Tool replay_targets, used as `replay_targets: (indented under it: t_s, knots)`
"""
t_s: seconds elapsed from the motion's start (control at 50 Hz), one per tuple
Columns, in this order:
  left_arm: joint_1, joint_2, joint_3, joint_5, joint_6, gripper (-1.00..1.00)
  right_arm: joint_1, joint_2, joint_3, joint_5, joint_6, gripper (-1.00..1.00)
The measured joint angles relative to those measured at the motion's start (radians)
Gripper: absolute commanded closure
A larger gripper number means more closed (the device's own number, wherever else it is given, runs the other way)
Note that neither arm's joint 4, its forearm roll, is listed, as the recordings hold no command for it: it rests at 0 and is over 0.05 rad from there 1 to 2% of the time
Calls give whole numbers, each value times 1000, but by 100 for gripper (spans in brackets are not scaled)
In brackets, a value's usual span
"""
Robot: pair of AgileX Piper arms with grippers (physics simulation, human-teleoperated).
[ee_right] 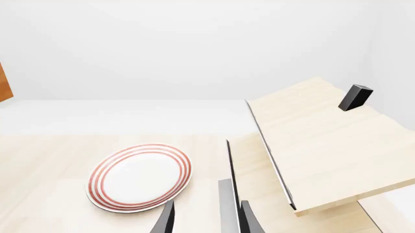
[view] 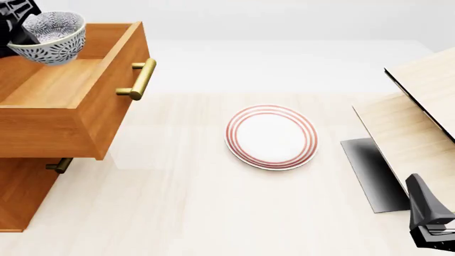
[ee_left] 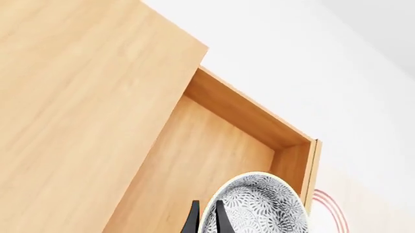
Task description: Open the top drawer of the cabinet and put the bowl in it.
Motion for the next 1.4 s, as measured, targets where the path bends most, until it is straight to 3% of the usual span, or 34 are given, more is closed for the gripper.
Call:
replay_targets:
  t_s: [0.36,0.9,1.4]
  knots:
    - [-2,76,26,-74,-10,100,0,0,0,0,0,-100]
    - [47,85,113,-184,-60,100,0,0,0,0,0,-100]
    - [49,114,111,-213,-55,100,0,0,0,0,0,-100]
